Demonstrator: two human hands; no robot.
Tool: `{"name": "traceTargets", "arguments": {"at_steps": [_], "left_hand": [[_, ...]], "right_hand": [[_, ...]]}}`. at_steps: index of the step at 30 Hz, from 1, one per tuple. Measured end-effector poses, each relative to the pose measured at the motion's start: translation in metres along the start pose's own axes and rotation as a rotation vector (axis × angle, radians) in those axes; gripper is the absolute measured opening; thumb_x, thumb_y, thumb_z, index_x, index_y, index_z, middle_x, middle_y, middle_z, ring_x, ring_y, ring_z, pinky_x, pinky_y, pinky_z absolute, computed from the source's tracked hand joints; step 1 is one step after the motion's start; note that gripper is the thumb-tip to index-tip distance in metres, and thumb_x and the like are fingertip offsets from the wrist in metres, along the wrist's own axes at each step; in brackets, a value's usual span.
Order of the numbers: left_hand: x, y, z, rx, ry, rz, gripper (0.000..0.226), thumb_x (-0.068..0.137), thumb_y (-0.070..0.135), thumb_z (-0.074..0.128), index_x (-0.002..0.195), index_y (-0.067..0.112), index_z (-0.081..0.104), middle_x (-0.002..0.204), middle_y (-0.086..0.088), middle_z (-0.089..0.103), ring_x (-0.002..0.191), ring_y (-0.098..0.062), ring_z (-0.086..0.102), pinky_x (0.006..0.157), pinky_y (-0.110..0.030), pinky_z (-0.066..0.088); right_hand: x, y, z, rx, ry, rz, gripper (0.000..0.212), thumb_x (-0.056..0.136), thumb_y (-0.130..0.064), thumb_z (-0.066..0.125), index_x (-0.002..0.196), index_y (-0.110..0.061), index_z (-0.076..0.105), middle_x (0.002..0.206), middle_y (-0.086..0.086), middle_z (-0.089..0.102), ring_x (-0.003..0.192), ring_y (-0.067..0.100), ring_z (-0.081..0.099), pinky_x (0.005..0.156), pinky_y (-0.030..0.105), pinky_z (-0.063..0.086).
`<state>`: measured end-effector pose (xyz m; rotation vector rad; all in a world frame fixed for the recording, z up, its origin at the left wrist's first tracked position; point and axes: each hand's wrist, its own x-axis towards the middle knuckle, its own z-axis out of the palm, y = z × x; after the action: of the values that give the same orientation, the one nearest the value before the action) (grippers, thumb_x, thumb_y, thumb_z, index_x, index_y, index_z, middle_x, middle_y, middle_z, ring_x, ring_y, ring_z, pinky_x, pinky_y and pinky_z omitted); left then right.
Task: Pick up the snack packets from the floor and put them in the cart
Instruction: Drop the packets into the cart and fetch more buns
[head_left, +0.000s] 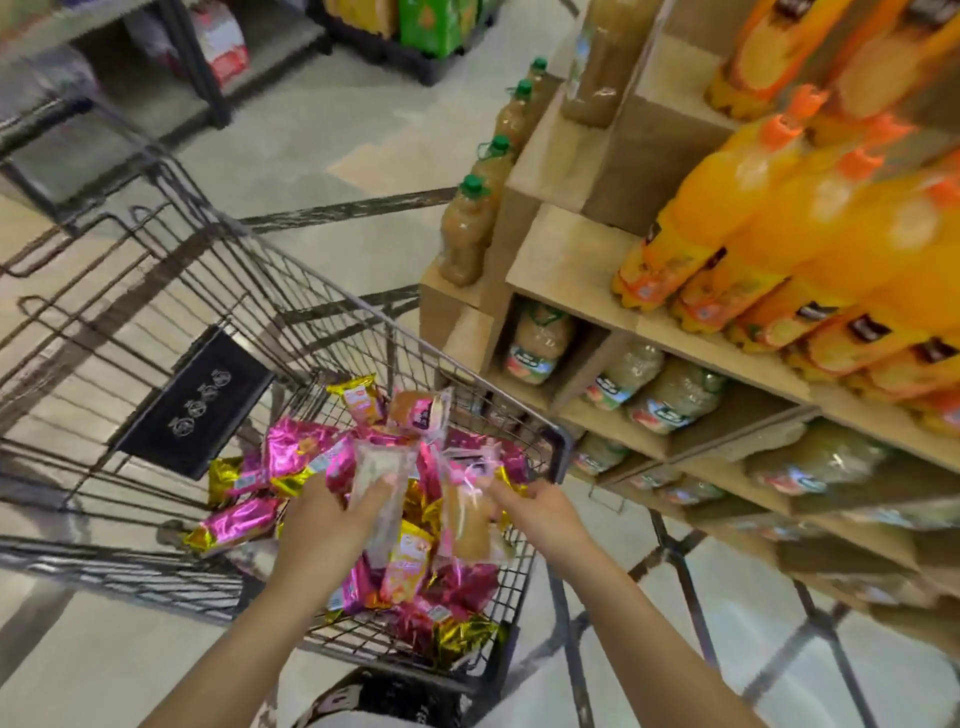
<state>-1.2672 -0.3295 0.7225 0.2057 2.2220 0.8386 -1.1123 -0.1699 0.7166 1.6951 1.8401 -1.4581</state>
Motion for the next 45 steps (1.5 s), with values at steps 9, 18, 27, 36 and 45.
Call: {"name": "traceTargets", "arguments": {"at_steps": [9,18,27,36,45], "left_hand": [[-0.07,0.005,0.061,0.51,-0.145,0.39,0.08,0.088,0.057,0.059,0.148,0.012,0.034,0.147,-0.012,0.042,0.132,-0.031,0.041,0.104,-0.042,0.039],[-0.186,-0.037,0.132,0.873,-0.354,0.884,0.067,0.087,0.06,0.052,0.133,0.012,0.046,0.131,-0.01,0.052,0.12,-0.028,0.047,0.097,-0.038,0.042],[-0.295,-0.089,0.187,1.276,-0.506,1.252,0.076,0.091,0.066,0.041,0.148,0.017,0.034,0.15,-0.008,0.038,0.138,-0.027,0.036,0.111,-0.036,0.035],[-0.385,-0.123,0.243,1.528,-0.693,1.577,0.078,0.093,0.068,0.035,0.153,0.021,0.021,0.157,-0.007,0.026,0.145,-0.027,0.024,0.117,-0.037,0.026],[-0.43,-0.13,0.295,1.641,-0.793,1.721,0.083,0.09,0.071,0.038,0.155,0.025,0.014,0.16,-0.007,0.022,0.147,-0.027,0.022,0.118,-0.038,0.025]], "right_hand": [[-0.072,0.119,-0.026,0.199,0.242,0.085,0.096,0.082,-0.068,0.059,0.148,-0.003,0.032,0.144,0.013,0.047,0.127,0.028,0.05,0.083,0.027,0.038],[-0.201,0.277,0.001,0.323,0.488,0.213,0.085,0.085,-0.057,0.062,0.145,-0.003,0.035,0.144,0.014,0.046,0.13,0.028,0.047,0.094,0.03,0.042],[-0.316,0.409,0.049,0.131,0.714,0.437,0.076,0.087,-0.064,0.055,0.134,-0.007,0.042,0.126,0.011,0.052,0.119,0.027,0.048,0.093,0.034,0.047],[-0.403,0.491,0.11,0.176,0.786,0.604,0.071,0.089,-0.066,0.047,0.138,-0.015,0.037,0.129,0.005,0.049,0.121,0.023,0.045,0.094,0.03,0.042],[-0.421,0.527,0.129,0.423,0.802,0.745,0.081,0.087,-0.068,0.049,0.146,-0.016,0.028,0.143,0.006,0.041,0.13,0.025,0.039,0.1,0.033,0.04]]}}
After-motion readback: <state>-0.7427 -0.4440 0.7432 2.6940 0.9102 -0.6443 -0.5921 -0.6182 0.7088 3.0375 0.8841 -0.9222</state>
